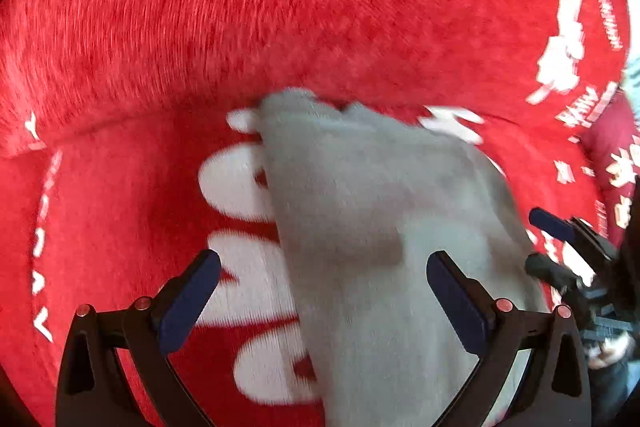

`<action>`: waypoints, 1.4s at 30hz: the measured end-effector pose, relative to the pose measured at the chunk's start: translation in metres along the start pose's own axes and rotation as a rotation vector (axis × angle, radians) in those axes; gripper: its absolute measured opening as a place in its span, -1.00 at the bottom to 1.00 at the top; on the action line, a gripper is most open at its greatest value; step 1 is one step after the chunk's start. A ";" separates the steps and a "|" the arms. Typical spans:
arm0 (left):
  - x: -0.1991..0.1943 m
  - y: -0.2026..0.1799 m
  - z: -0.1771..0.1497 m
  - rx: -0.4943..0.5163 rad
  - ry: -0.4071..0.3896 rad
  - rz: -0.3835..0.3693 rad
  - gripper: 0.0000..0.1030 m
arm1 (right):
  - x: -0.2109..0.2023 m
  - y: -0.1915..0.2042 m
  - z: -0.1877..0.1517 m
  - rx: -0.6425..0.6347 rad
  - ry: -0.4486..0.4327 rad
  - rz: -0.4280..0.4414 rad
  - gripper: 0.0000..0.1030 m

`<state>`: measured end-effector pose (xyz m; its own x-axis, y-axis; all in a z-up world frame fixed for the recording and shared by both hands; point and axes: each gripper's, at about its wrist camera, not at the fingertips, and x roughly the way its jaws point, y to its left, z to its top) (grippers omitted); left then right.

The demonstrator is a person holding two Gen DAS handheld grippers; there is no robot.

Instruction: Fold small clothes

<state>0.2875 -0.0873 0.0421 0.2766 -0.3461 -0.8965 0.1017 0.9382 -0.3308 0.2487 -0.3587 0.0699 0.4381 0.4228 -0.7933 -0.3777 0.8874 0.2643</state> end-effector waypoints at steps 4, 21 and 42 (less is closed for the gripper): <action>0.010 0.010 -0.020 -0.014 0.069 -0.036 1.00 | -0.025 -0.026 -0.031 0.115 -0.015 0.047 0.54; 0.025 -0.047 -0.018 0.028 0.036 -0.089 0.00 | 0.034 -0.002 -0.026 0.287 0.042 0.256 -0.32; -0.119 -0.055 -0.137 0.107 -0.068 -0.092 -0.06 | -0.102 0.138 -0.081 0.101 -0.045 0.246 -0.40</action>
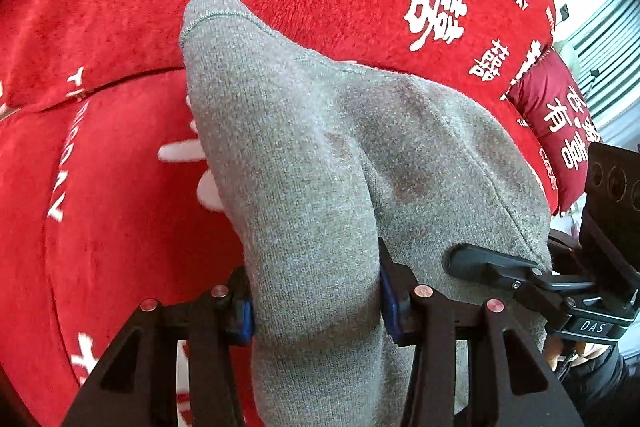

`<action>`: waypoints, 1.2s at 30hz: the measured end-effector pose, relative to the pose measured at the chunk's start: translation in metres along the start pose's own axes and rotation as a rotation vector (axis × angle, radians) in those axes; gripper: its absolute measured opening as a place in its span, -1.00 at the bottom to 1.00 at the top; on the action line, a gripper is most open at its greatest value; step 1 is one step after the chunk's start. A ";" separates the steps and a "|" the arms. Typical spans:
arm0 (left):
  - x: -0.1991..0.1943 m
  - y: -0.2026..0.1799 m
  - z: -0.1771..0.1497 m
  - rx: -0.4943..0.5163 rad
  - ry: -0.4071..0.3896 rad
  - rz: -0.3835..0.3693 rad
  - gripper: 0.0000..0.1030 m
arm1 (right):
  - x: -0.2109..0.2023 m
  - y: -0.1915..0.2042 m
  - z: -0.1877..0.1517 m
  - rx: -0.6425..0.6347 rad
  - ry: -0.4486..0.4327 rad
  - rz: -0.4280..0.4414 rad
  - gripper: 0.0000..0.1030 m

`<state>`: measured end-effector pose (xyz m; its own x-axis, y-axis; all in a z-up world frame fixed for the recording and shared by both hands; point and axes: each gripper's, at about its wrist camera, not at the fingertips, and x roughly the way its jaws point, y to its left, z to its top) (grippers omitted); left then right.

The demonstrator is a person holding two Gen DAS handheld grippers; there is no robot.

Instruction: Fold small clothes

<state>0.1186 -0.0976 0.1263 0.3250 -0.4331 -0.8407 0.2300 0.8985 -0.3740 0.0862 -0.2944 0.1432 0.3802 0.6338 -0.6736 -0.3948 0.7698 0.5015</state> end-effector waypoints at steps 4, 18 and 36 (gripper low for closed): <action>-0.017 0.006 -0.037 0.012 0.002 0.013 -0.06 | -0.005 0.016 -0.026 0.002 0.012 0.004 -0.40; 0.029 0.067 -0.090 -0.181 -0.005 0.013 0.63 | 0.054 -0.019 -0.071 0.054 0.108 -0.144 -0.07; -0.013 -0.036 -0.151 0.166 -0.062 0.160 0.63 | -0.032 0.064 -0.148 -0.323 0.094 -0.242 0.17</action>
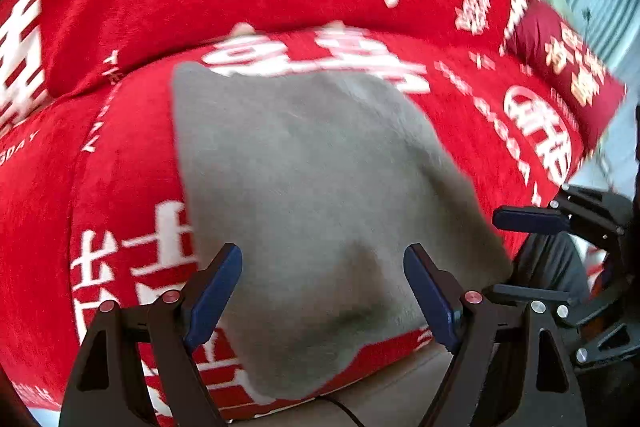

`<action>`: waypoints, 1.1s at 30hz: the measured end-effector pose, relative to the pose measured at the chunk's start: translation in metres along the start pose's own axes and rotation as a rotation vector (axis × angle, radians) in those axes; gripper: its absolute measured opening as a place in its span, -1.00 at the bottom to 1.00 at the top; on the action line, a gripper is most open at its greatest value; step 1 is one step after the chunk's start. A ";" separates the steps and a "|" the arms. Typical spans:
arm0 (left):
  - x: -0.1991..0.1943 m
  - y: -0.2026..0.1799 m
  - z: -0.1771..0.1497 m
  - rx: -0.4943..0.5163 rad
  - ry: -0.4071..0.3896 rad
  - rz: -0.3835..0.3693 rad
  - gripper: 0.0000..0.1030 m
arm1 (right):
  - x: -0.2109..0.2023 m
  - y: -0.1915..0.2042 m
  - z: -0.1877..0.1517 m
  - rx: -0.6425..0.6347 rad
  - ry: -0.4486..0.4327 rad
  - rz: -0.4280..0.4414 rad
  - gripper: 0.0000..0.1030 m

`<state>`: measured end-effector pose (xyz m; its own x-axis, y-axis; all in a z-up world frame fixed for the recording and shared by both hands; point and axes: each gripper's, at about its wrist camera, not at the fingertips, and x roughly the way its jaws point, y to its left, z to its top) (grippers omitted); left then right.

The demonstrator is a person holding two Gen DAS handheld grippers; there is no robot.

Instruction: Fold small clothes

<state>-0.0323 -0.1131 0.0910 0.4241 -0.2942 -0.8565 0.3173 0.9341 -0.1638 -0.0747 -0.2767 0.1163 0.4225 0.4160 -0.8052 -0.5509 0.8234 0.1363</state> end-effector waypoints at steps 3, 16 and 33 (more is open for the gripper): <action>0.014 -0.009 -0.008 0.047 0.016 0.078 0.70 | 0.008 -0.005 -0.016 0.044 0.026 0.023 0.17; 0.031 0.002 -0.018 0.006 0.050 0.098 0.97 | 0.002 -0.059 -0.054 0.206 0.130 0.039 -0.43; 0.042 0.055 -0.031 -0.285 0.134 -0.042 0.98 | 0.047 -0.064 -0.006 0.280 0.085 0.074 -0.81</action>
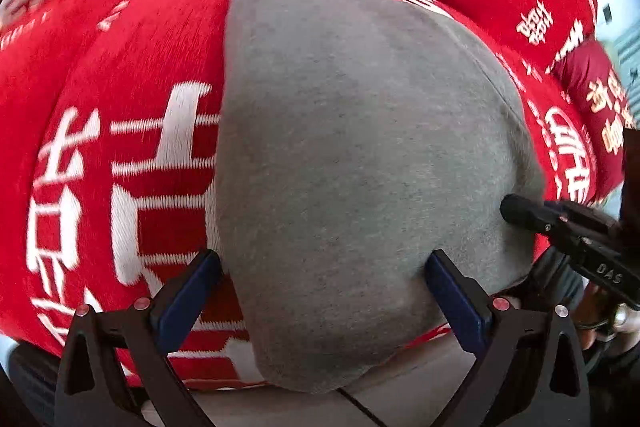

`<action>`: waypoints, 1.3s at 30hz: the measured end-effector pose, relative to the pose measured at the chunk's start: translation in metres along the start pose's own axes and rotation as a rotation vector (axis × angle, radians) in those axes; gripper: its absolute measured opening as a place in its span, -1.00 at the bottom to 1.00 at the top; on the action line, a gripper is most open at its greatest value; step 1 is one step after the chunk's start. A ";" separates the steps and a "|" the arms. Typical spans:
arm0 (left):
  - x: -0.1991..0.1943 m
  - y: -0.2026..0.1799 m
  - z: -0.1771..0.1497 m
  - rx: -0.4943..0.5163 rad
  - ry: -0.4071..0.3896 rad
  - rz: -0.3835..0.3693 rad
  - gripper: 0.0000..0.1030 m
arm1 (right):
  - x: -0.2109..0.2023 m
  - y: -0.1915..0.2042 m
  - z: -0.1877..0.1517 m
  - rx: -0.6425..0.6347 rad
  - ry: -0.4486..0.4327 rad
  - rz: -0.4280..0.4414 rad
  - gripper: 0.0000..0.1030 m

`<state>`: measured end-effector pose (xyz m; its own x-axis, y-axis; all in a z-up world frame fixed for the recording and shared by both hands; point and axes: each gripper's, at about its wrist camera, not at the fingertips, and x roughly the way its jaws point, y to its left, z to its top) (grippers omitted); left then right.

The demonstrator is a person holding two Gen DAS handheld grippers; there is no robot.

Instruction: Fold small clothes

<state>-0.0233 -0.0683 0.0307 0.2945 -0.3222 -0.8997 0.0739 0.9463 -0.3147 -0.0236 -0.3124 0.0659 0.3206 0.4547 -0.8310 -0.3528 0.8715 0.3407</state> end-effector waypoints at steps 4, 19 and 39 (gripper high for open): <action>-0.009 -0.014 0.004 0.062 -0.021 0.054 0.97 | -0.012 -0.016 -0.007 0.063 0.006 0.023 -0.68; -0.017 -0.024 0.033 0.115 -0.060 0.218 0.98 | -0.010 0.034 0.021 -0.228 -0.041 -0.010 0.24; -0.002 -0.002 0.097 0.035 -0.040 0.188 1.00 | 0.012 0.034 0.079 -0.296 -0.048 0.038 0.24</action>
<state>0.0685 -0.0669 0.0621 0.3443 -0.1392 -0.9285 0.0473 0.9903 -0.1309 0.0376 -0.2630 0.1026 0.3404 0.5005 -0.7960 -0.6040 0.7652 0.2228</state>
